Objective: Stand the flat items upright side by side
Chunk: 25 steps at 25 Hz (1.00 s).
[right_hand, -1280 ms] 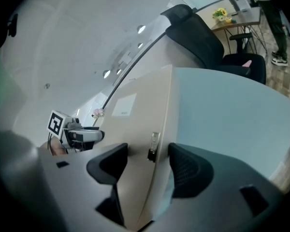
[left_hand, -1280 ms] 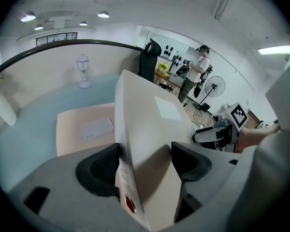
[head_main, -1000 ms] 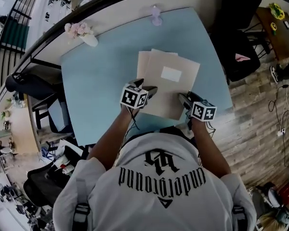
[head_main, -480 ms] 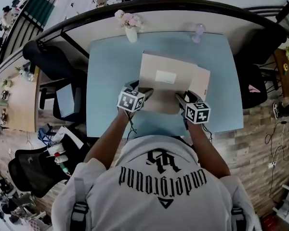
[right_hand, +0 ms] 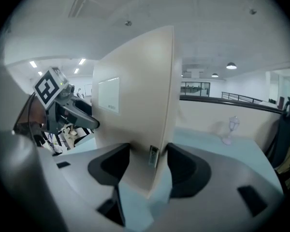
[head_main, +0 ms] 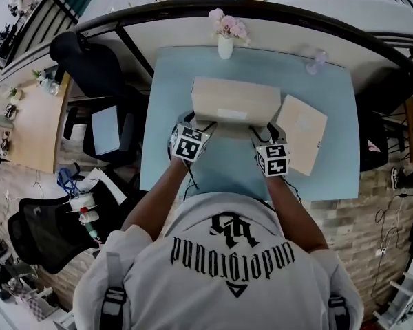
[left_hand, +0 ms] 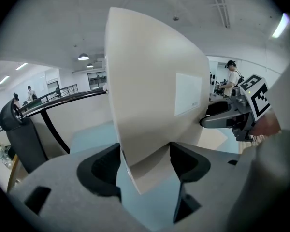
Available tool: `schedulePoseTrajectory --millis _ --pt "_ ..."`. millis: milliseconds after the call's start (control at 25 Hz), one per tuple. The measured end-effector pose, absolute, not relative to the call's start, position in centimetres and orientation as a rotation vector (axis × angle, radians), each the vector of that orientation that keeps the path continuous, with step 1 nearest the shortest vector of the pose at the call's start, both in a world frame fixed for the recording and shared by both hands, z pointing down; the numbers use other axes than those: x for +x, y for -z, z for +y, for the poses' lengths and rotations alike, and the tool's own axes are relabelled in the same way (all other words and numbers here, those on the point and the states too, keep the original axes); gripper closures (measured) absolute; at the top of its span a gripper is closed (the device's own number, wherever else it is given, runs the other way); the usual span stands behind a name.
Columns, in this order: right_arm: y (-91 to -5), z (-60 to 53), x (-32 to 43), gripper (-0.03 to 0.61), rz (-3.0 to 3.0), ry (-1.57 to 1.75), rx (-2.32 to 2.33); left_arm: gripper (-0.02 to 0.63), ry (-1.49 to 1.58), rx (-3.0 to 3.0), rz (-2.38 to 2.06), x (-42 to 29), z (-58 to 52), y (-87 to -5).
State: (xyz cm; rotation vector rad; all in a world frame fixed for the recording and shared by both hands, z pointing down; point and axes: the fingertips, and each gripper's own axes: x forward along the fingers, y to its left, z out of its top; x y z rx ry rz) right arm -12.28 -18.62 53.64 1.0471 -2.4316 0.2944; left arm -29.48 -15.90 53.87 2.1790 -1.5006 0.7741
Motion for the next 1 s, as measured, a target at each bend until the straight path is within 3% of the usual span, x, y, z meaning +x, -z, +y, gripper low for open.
schedulePoseTrajectory --millis 600,1000 --pt "-61.7 -21.8 -17.5 0.336 -2.315 -0.182 1.037 0.308 -0.772 2.153 -1.571 -34.5 -17.7 -63.2" --pt "-62.4 -23.7 -17.9 0.325 -2.313 -0.196 1.045 0.294 -0.716 2.160 -1.559 -34.8 -19.5 -64.0"
